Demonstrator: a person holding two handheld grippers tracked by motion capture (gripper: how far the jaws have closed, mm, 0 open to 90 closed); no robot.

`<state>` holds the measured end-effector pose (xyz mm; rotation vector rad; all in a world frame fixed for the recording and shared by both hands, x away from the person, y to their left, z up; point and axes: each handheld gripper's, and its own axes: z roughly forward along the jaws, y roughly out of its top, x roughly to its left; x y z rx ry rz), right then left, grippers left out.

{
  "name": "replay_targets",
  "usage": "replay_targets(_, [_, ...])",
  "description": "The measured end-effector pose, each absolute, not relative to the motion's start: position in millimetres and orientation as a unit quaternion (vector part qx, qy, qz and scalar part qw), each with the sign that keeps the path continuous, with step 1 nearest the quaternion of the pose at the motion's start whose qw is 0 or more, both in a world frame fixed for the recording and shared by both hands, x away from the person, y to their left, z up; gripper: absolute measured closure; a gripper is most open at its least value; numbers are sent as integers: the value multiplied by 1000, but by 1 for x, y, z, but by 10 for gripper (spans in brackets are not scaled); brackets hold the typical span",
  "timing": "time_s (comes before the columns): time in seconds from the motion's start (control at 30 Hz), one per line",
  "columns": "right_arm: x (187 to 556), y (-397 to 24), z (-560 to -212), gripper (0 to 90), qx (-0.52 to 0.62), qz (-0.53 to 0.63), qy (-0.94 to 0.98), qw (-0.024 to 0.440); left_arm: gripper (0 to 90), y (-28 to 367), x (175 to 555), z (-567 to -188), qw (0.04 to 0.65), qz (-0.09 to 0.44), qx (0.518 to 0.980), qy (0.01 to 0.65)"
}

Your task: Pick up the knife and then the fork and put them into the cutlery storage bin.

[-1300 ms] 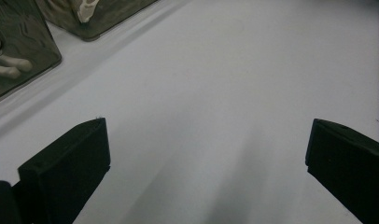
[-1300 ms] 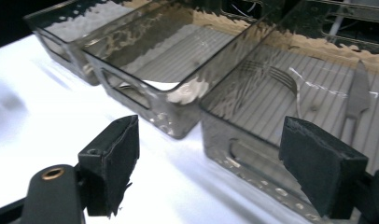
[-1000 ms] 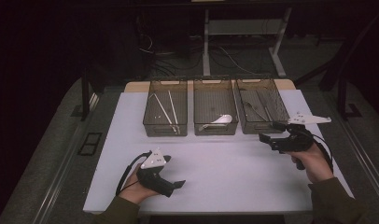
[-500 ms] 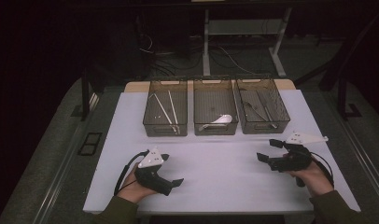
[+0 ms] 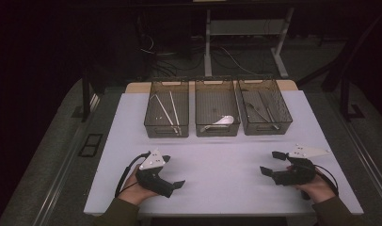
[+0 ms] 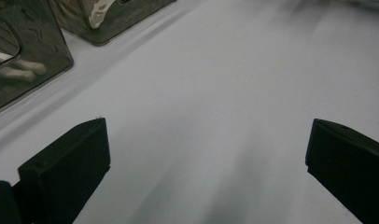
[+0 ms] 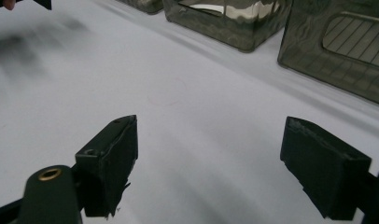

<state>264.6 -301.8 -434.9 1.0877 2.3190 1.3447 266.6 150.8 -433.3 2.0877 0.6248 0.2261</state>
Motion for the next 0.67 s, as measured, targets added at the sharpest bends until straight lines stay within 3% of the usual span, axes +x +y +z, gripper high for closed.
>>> replay_targets(0.67, [255, -299, -439, 191, 363, 449, 807, 122, 0, 151, 267, -434, 452, 92, 851, 251])
